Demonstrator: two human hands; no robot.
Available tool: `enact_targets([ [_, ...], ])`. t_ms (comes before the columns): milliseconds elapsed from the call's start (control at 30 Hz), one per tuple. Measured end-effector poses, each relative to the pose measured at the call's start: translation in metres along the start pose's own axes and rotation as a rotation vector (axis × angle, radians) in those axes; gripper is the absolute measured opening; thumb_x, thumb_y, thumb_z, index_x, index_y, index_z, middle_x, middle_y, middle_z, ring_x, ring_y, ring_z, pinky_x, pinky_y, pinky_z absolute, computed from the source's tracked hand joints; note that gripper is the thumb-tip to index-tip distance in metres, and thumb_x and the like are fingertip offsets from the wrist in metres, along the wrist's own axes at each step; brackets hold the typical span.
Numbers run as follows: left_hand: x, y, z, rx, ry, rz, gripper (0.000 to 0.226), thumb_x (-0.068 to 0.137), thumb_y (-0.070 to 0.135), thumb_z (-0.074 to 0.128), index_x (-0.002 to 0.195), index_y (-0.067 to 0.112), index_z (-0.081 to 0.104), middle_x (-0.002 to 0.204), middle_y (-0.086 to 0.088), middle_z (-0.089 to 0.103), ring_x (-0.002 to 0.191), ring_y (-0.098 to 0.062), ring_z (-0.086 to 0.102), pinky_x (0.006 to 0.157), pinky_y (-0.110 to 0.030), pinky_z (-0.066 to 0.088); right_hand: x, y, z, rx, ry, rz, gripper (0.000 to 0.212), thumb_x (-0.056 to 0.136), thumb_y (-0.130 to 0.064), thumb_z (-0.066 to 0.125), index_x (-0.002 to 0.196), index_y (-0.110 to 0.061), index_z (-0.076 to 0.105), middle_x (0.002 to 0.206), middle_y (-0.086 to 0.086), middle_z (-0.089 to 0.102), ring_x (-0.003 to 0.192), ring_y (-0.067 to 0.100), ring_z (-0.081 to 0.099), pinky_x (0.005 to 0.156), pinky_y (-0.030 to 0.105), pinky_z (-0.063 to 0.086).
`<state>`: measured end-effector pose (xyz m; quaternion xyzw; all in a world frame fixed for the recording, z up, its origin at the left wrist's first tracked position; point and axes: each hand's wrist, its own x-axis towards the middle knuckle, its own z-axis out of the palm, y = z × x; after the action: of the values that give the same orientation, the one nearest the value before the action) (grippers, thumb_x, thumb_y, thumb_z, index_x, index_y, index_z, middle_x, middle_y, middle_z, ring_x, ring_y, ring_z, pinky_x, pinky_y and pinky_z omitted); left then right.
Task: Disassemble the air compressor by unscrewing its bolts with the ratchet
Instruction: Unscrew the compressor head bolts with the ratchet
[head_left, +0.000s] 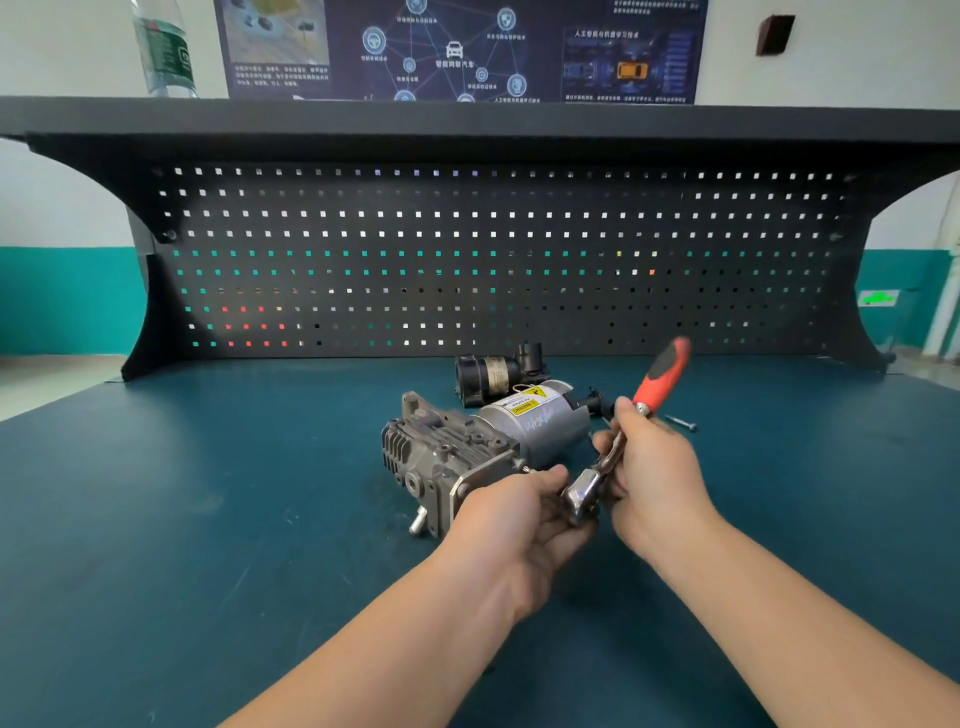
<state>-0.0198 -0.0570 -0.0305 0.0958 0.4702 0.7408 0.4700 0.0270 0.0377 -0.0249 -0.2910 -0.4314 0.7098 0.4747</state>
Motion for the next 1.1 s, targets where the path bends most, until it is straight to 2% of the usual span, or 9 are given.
enact_targets([
  [100, -0.001, 0.000, 0.001, -0.020, 0.007, -0.001, 0.008, 0.090, 0.001, 0.055, 0.083, -0.001, 0.058, 0.074, -0.018, 0.065, 0.053, -0.021, 0.064, 0.053, -0.028, 0.056, -0.001, 0.003, -0.003, 0.138, 0.037, 0.225, 0.028, 0.099, -0.023, 0.048, 0.073, -0.015, 0.046, 0.035, -0.004, 0.049, 0.020, 0.004, 0.029, 0.029, 0.007, 0.018],
  [233, -0.002, -0.001, 0.001, -0.017, 0.014, 0.004, 0.009, 0.091, 0.002, 0.055, 0.083, 0.000, 0.058, 0.075, -0.017, 0.064, 0.060, -0.023, 0.062, 0.056, -0.030, 0.056, -0.002, 0.005, -0.002, 0.183, 0.024, 0.189, 0.026, 0.098, -0.025, 0.050, 0.074, -0.015, 0.048, 0.042, -0.002, 0.050, 0.022, 0.004, 0.031, 0.030, 0.007, 0.021],
  [400, -0.004, -0.001, 0.001, -0.017, 0.017, 0.016, 0.006, 0.090, 0.003, 0.056, 0.086, 0.000, 0.059, 0.077, -0.018, 0.064, 0.065, -0.025, 0.060, 0.054, -0.031, 0.057, -0.007, 0.003, -0.001, -0.185, -0.133, -0.399, 0.027, 0.098, -0.029, 0.049, 0.072, -0.019, 0.049, 0.050, -0.008, 0.050, 0.046, 0.006, 0.043, 0.049, 0.022, 0.035],
  [533, -0.005, -0.001, 0.000, -0.001, -0.033, 0.016, 0.015, 0.091, 0.007, 0.054, 0.081, 0.004, 0.065, 0.070, -0.010, 0.064, 0.060, -0.018, 0.061, 0.049, -0.025, 0.056, -0.025, 0.001, -0.001, -0.496, -0.469, -0.931, 0.018, 0.094, -0.030, 0.051, 0.077, -0.027, 0.049, 0.056, -0.004, 0.048, 0.050, 0.011, 0.044, 0.051, 0.024, 0.039],
  [600, -0.006, -0.001, -0.002, -0.048, -0.100, 0.023, 0.027, 0.096, 0.013, 0.045, 0.076, 0.012, 0.063, 0.064, -0.001, 0.067, 0.054, -0.011, 0.064, 0.051, -0.022, 0.053, -0.030, -0.001, -0.001, -0.734, -0.593, -1.202, 0.017, 0.091, -0.032, 0.050, 0.081, -0.019, 0.054, 0.060, -0.012, 0.046, 0.053, 0.012, 0.044, 0.052, 0.027, 0.038],
  [667, -0.007, -0.001, -0.002, -0.118, -0.131, 0.037, 0.032, 0.099, 0.017, 0.038, 0.075, 0.016, 0.060, 0.058, 0.005, 0.067, 0.052, -0.007, 0.064, 0.049, -0.018, 0.051, -0.030, 0.000, -0.001, -0.826, -0.636, -1.326, 0.024, 0.091, -0.031, 0.049, 0.083, -0.010, 0.058, 0.064, -0.017, 0.044, 0.055, 0.011, 0.044, 0.051, 0.025, 0.037],
  [800, -0.002, 0.000, -0.001, -0.031, -0.061, -0.002, 0.020, 0.092, 0.001, 0.046, 0.082, 0.001, 0.063, 0.077, -0.013, 0.062, 0.068, -0.021, 0.058, 0.051, -0.027, 0.057, -0.025, 0.001, -0.002, -0.587, -0.504, -1.005, 0.017, 0.090, -0.039, 0.050, 0.076, -0.030, 0.046, 0.056, -0.008, 0.046, 0.051, 0.015, 0.046, 0.052, 0.033, 0.042],
  [933, -0.002, 0.001, -0.001, -0.007, -0.005, -0.008, 0.008, 0.091, 0.001, 0.053, 0.091, -0.004, 0.061, 0.077, -0.017, 0.062, 0.067, -0.025, 0.059, 0.050, -0.031, 0.057, -0.014, 0.001, -0.002, -0.380, -0.254, -0.667, 0.027, 0.098, -0.030, 0.048, 0.073, -0.023, 0.045, 0.051, -0.008, 0.048, 0.048, 0.006, 0.041, 0.049, 0.018, 0.036],
  [1100, -0.001, 0.001, 0.000, 0.002, -0.004, -0.022, 0.006, 0.091, 0.001, 0.054, 0.092, -0.002, 0.059, 0.086, -0.020, 0.063, 0.068, -0.025, 0.061, 0.052, -0.030, 0.056, 0.002, 0.004, -0.001, 0.018, -0.016, -0.035, 0.027, 0.098, -0.029, 0.050, 0.073, -0.018, 0.050, 0.044, -0.008, 0.050, 0.035, 0.003, 0.042, 0.047, 0.024, 0.033],
])
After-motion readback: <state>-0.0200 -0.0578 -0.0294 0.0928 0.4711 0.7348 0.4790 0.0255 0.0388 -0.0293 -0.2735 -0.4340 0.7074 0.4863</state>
